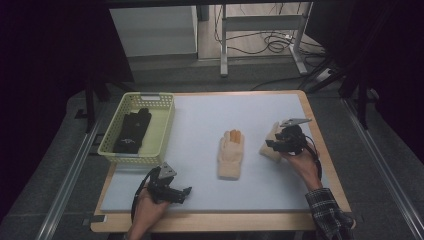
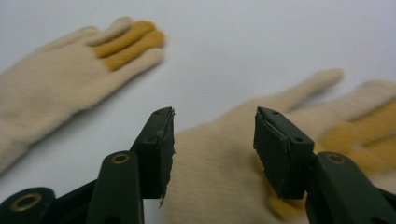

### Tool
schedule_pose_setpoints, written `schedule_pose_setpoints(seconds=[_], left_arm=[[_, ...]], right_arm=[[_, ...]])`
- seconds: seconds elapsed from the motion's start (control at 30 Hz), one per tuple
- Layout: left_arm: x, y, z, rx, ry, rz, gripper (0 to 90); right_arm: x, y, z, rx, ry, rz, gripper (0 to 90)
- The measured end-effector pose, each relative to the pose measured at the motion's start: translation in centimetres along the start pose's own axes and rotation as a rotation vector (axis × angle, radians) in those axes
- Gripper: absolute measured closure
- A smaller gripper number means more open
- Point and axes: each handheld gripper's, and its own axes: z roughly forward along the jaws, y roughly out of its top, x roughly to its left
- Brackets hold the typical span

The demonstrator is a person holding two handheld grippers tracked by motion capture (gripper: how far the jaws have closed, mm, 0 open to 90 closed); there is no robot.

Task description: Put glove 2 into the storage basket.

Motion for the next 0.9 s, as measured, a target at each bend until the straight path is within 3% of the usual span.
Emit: schedule_pose_setpoints(seconds=[0.17,0.33,0.57,0.63,0.7,0.9], left_arm=[[0.0,0.0,0.0,0.000,0.000,0.000,0.2],[0.0,0.0,0.0,0.000,0.000,0.000,0.2],[0.0,0.0,0.0,-0.002,0.000,-0.001,0.2],[0.0,0.0,0.0,-0.001,0.000,-0.001,0.2],[0.0,0.0,0.0,-0.001,0.000,-0.001,0.2],[0.0,0.0,0.0,-0.001,0.000,-0.001,0.2]], right_arm=[[-1.8,-0.5,-0.3,-0.003,-0.037,0.018,44.8],[-3.5,-1.1,0.0,0.011,-0.086,0.022,37.3],[-4.3,-2.2,1.4,0.023,-0.084,0.027,33.8],[-4.3,-2.5,1.7,0.018,-0.081,0.027,39.0],[-4.3,-2.7,1.6,0.003,-0.054,0.041,53.4],[-3.5,-2.7,1.0,-0.003,-0.077,0.063,60.9]])
